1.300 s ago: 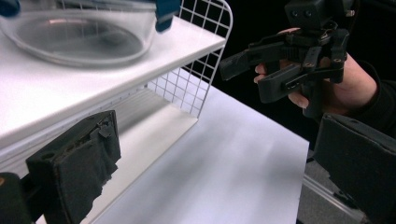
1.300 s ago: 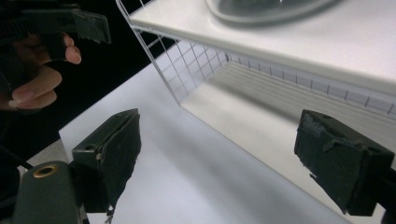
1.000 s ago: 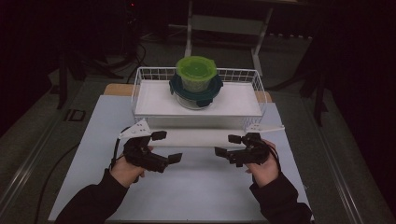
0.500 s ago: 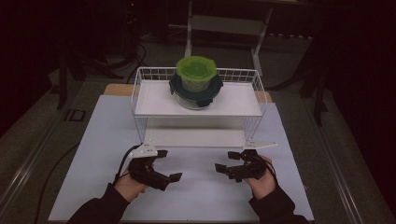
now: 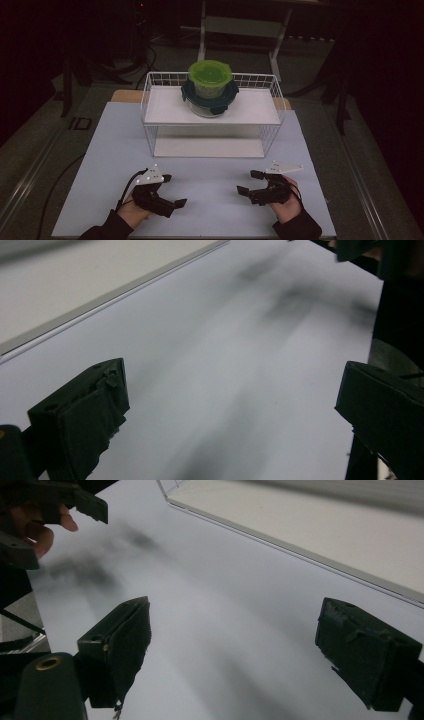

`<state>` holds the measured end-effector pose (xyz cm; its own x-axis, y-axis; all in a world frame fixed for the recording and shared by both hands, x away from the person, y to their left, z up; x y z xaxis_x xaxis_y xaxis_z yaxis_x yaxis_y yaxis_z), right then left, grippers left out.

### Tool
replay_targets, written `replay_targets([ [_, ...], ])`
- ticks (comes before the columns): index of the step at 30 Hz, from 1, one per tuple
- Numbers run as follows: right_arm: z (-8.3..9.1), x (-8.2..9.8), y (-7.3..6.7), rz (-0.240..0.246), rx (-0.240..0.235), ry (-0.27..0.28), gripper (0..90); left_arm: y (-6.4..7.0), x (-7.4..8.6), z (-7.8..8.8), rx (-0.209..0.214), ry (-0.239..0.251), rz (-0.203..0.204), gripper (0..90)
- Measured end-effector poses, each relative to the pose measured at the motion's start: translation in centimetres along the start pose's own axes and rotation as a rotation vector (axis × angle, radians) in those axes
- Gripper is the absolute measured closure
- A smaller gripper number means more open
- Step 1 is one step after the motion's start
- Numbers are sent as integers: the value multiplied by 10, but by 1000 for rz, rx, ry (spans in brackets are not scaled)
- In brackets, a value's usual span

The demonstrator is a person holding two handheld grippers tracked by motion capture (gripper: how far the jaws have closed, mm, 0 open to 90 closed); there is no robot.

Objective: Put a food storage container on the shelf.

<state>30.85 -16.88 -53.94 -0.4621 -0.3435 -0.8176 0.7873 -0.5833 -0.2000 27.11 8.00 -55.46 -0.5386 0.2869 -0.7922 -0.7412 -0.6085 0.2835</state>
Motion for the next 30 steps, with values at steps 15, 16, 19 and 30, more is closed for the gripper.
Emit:
replay_targets([
  [15, 27, 30, 12, -38, 65, 6, 143, -19, 16, 24, -71, 58, 32, 1],
  [16, 28, 32, 12, -41, 67, 6, 143, -19, 16, 26, -73, 65, 33, 1],
  [19, 32, 37, 16, -47, 83, 1, 144, -20, 17, 31, -89, 79, 30, 1],
  [30, 28, 41, 21, -67, 83, -10, 146, -17, 20, 33, -99, 99, -4, 1],
])
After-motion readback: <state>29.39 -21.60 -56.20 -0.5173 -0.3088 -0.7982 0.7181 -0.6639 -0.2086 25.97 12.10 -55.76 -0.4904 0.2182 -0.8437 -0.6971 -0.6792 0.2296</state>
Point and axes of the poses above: each handheld gripper's, and its own axes: z roughly backward along the jaws, x roughly out of its underside, y roughly to its right, the point moved 9 cm from there along -z, roughly forward along the jaws, and after that the axes turned 4 degrees about z, right-handed, at the moved point
